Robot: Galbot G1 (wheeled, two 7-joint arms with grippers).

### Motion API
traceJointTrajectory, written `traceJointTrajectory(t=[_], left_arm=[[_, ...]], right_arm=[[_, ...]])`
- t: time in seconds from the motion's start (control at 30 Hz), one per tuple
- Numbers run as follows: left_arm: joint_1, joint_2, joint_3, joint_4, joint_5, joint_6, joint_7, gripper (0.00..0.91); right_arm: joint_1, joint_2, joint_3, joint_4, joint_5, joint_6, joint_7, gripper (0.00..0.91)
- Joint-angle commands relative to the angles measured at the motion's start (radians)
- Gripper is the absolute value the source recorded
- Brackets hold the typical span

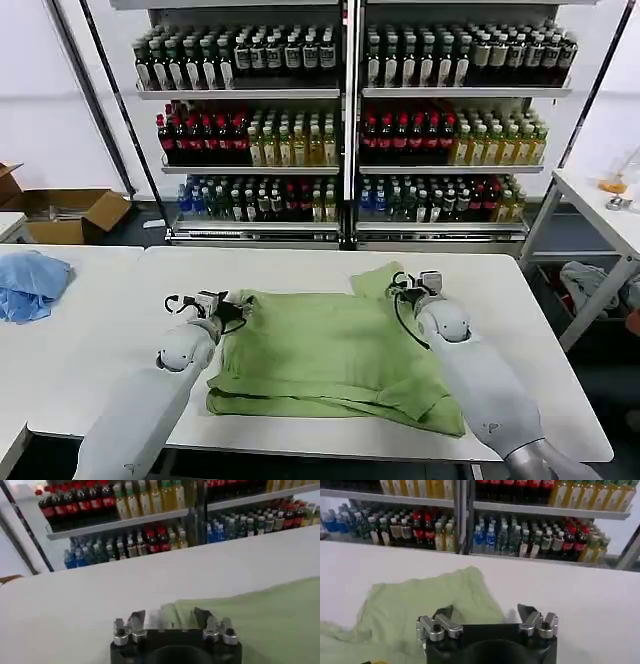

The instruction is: Fold and organize the clothes.

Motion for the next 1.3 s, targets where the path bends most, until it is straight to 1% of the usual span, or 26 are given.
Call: traceJointTrajectory(t=[0.03,0.23,0.4,0.5,0.63,0.73,0.93,1.07,1.3], left_arm=[[0.000,-0.003,0.005,0.013,-0.028,0.017,0.034,0.101],[0.030,-0.002,-0.011,-0.018,-0.076,0.023,0.066,0.081],[0.054,0.001,-0.033,-0.052,-0.118,0.010,0.081,0.071],[0.070,0.003,-0.049,-0.078,-0.148,-0.027,0.084,0.071],[0.099,0.012,-0.073,-0.121,-0.182,-0.055,0.092,0.071],[0.121,0.021,-0.095,-0.156,-0.204,-0.068,0.096,0.071],[0.178,0.040,-0.164,-0.238,-0.246,-0.074,0.100,0.071],[0.228,0.058,-0.204,-0.318,-0.264,-0.071,0.100,0.071],[0.323,0.083,-0.245,-0.398,-0.271,-0.071,0.098,0.060]], right_arm=[[0.007,0.007,-0.023,-0.043,0.040,-0.009,-0.021,0.000],[-0.018,-0.016,-0.027,-0.003,0.070,-0.010,-0.038,0.000],[-0.043,-0.030,-0.015,0.034,0.085,-0.009,-0.051,0.000],[-0.059,-0.031,0.006,0.073,0.098,-0.006,-0.043,0.000],[-0.091,-0.042,0.031,0.136,0.105,0.005,-0.031,0.000],[-0.125,-0.059,0.048,0.215,0.101,0.031,-0.029,0.000],[-0.197,-0.101,0.103,0.363,0.108,0.055,-0.026,0.000],[-0.248,-0.130,0.142,0.492,0.123,0.055,-0.025,0.000],[-0.326,-0.171,0.192,0.627,0.131,0.053,-0.022,0.000]])
